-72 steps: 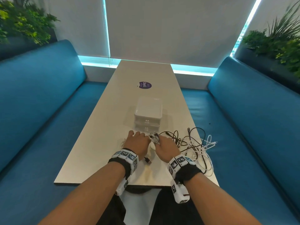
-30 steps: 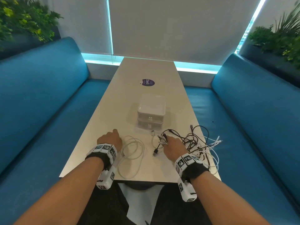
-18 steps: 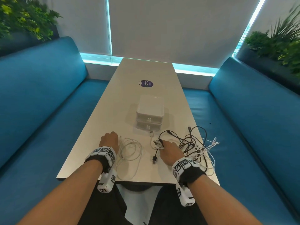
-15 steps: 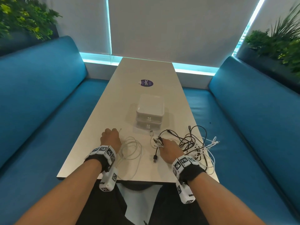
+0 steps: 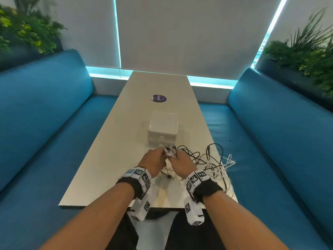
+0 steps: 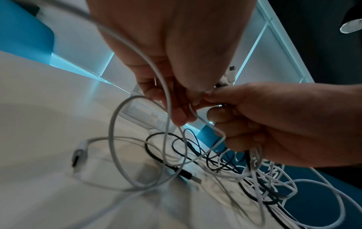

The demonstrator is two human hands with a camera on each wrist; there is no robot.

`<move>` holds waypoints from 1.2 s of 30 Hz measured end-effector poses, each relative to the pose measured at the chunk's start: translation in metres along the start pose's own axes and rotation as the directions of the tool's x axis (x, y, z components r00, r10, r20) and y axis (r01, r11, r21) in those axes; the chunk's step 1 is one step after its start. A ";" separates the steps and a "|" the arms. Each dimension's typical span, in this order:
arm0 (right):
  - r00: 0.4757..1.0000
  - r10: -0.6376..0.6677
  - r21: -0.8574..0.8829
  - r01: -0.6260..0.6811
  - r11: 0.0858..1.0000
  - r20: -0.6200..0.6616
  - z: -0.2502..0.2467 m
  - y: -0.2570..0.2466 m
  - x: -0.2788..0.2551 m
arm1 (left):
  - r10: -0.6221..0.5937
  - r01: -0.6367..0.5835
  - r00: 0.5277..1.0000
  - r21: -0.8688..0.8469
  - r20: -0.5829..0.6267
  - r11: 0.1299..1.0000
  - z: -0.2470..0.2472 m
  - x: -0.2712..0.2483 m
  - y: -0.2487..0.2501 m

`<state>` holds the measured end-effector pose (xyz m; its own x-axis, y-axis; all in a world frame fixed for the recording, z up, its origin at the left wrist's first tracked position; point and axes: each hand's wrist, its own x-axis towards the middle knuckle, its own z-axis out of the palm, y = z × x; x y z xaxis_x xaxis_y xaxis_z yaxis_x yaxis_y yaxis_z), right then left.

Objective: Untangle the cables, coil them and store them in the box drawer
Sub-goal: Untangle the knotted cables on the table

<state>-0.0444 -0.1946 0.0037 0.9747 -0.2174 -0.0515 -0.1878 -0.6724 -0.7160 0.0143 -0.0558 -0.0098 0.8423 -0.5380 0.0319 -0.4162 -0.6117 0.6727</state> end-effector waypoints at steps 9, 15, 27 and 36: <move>0.993 0.060 -0.054 -0.066 0.996 -0.104 0.003 0.004 0.006 | 0.019 -0.039 0.993 0.172 0.116 0.984 0.006 -0.002 -0.002; 0.996 0.029 0.002 -0.029 1.000 -0.082 0.005 0.002 0.006 | 0.100 -0.111 0.990 0.125 0.097 0.986 0.009 -0.003 -0.005; 0.976 0.133 -0.041 -0.142 0.989 -0.175 -0.023 0.032 -0.001 | 0.020 -0.128 0.958 0.366 0.286 0.922 -0.009 -0.008 -0.010; 0.997 -0.073 0.078 0.072 0.994 0.010 -0.011 -0.001 -0.006 | -0.019 -0.162 0.930 0.456 0.366 0.875 0.008 -0.017 0.012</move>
<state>-0.0514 -0.2003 0.0119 0.9869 -0.1610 -0.0059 -0.1073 -0.6293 -0.7697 -0.0077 -0.0589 -0.0085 0.6662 -0.7013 -0.2538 -0.6566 -0.7129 0.2463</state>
